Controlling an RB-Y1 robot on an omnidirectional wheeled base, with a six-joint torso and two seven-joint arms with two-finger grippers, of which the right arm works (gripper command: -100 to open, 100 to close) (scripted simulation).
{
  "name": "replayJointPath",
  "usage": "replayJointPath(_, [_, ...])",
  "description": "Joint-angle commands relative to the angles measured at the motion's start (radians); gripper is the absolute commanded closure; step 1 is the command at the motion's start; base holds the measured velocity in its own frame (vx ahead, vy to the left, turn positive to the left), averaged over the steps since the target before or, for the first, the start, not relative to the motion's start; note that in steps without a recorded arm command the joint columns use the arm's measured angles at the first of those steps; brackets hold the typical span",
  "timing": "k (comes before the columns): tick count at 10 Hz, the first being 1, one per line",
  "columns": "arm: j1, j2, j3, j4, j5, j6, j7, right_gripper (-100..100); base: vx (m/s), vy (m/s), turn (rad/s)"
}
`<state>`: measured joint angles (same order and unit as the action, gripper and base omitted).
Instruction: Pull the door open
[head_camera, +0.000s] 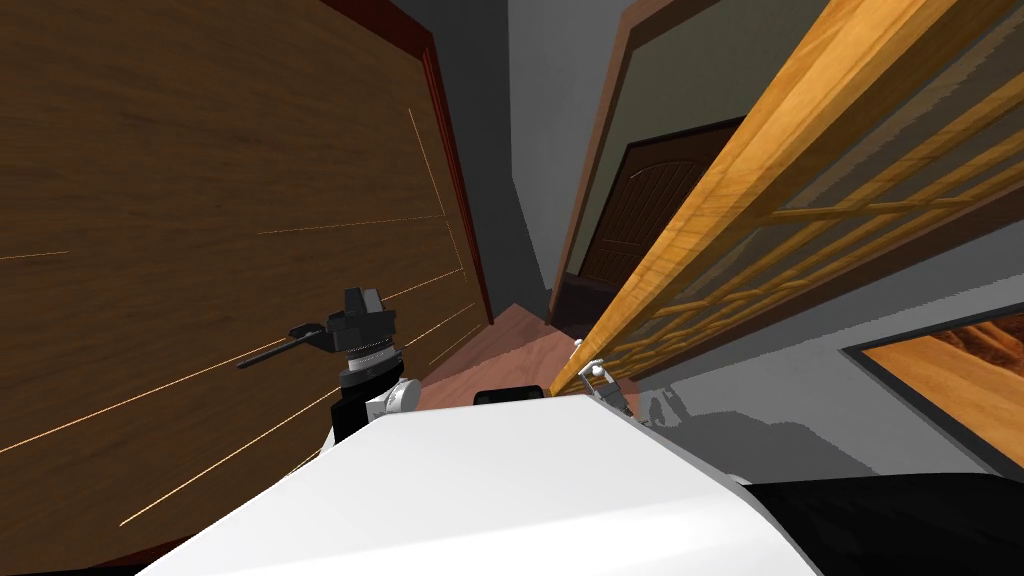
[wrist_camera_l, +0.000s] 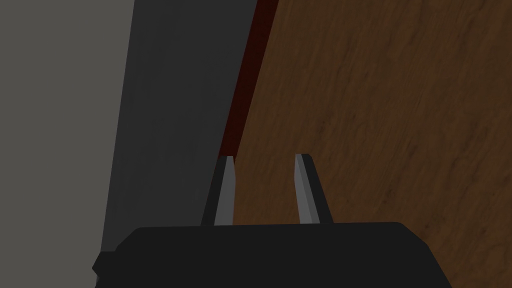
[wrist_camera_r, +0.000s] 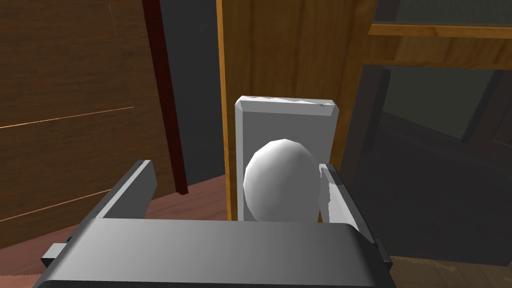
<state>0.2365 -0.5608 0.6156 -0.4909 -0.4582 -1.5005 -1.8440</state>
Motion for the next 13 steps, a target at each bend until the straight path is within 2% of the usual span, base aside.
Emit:
replayJointPath(1, [0.013, 0.020, 0.030, 0.018, 0.022, -0.034, -0.006, 100, -0.018, -0.018, 0.054])
replayJointPath(4, [0.015, 0.022, 0.041, 0.057, 0.032, -0.078, -0.017, 100, -0.053, -0.044, 0.024])
replayJointPath(5, [0.015, 0.022, 0.041, 0.057, 0.032, -0.078, -0.017, 100, -0.055, -0.036, 0.013])
replayJointPath(6, [0.018, 0.022, 0.047, 0.078, 0.036, -0.101, -0.022, 100, -0.069, -0.057, 0.014])
replayJointPath(7, [0.018, 0.022, 0.047, 0.075, 0.036, -0.101, -0.022, 100, -0.054, -0.057, 0.001])
replayJointPath(8, [0.018, 0.022, 0.047, 0.041, 0.036, -0.101, -0.022, 100, -0.023, -0.024, -0.004])
replayJointPath(9, [0.018, 0.022, 0.047, 0.058, 0.036, -0.101, -0.022, 100, -0.009, -0.009, 0.010])
replayJointPath(10, [0.018, 0.022, 0.047, 0.040, 0.036, -0.101, -0.022, 100, 0.001, -0.003, -0.011])
replayJointPath(11, [0.018, 0.022, 0.047, 0.078, 0.036, -0.101, -0.022, 100, 0.012, 0.006, 0.018])
replayJointPath(12, [0.018, 0.022, 0.047, 0.070, 0.036, -0.101, -0.022, 100, 0.013, 0.001, -0.008])
replayJointPath(13, [0.021, 0.021, 0.051, 0.096, 0.040, -0.120, -0.026, 100, -0.047, -0.062, 0.013])
